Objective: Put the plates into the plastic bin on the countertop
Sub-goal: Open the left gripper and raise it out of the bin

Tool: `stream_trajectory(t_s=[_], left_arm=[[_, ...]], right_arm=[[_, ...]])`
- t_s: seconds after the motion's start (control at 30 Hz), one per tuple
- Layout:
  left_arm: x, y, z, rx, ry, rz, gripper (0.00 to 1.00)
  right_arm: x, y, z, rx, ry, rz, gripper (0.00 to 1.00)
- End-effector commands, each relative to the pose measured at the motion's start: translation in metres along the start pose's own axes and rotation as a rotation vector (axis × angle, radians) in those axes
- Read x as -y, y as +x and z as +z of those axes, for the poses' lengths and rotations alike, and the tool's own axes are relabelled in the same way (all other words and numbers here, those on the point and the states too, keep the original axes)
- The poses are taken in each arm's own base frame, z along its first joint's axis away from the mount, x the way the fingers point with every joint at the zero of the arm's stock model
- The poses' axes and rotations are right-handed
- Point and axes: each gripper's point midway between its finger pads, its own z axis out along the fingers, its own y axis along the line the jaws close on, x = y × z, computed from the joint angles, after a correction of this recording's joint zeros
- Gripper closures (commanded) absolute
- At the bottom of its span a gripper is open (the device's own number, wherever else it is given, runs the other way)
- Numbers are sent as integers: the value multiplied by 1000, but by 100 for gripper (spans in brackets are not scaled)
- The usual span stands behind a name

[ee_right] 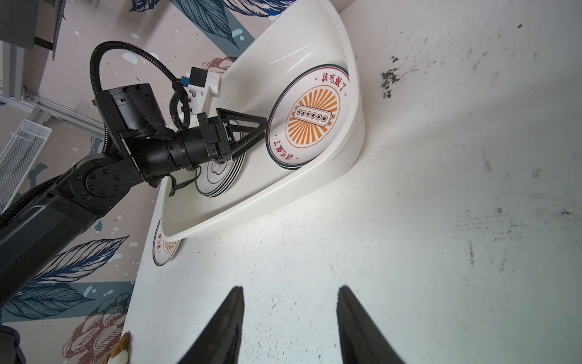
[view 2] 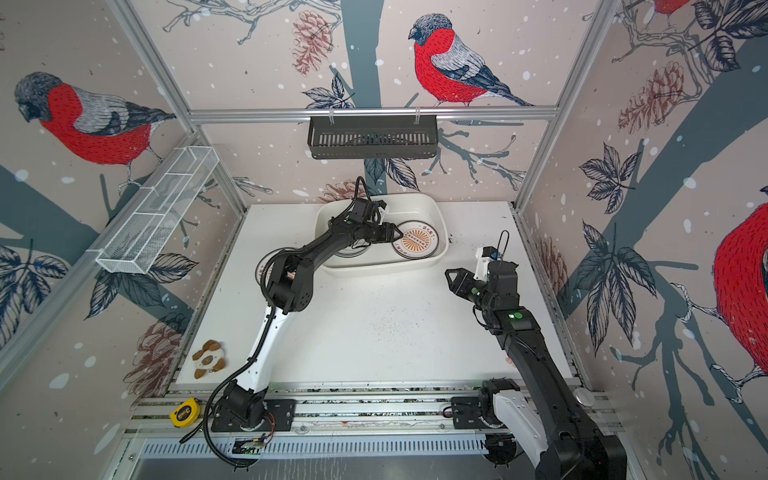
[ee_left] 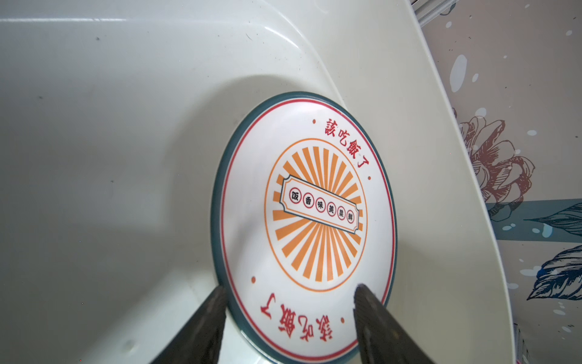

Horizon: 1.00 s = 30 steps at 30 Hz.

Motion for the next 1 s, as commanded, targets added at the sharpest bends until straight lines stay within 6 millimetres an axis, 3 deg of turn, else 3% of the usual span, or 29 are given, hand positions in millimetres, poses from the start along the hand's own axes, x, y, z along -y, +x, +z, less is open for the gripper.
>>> stream_trajectory(t_s=[0.0,0.27,0.53,0.67,0.83,0.97], left_arm=[[6,-5,-6,10,-8,32,34],[19,-20,-26,43,-35,75,30],[49,-42,-86,95,-104,176,28],[56,-27,-119,66,-142,230,27],[63,0,-182,67,-225,356,20],[39,19,-234,51,-395,406,16]], right_arm=[[-4,-4,-2,15,-16,-3,51],[-9,-10,-5,34,-22,-18,50],[-12,-14,-4,32,-28,-51,50],[-18,-13,-4,22,-55,-75,50],[-34,-9,-3,-17,-128,-134,49],[-58,0,0,-56,-210,-209,47]])
